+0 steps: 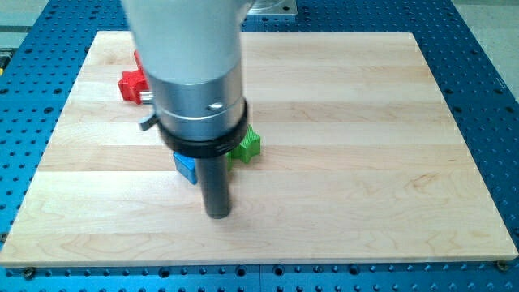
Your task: Place your arm horizontally to the triangle
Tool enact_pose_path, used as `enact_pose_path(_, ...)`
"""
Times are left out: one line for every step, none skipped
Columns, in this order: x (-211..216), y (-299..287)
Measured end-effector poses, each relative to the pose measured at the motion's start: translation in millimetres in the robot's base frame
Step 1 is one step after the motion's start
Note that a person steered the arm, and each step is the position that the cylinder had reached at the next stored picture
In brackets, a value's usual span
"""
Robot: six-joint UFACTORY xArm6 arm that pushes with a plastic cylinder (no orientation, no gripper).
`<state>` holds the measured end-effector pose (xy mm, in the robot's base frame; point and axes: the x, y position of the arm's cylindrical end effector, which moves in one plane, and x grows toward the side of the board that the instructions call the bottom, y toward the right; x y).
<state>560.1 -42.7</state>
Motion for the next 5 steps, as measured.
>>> enact_pose_path(-10, 29)
enact_pose_path(-23, 49)
enact_pose_path(-14, 50)
enact_pose_path(-4, 28)
enact_pose_path(-6, 14)
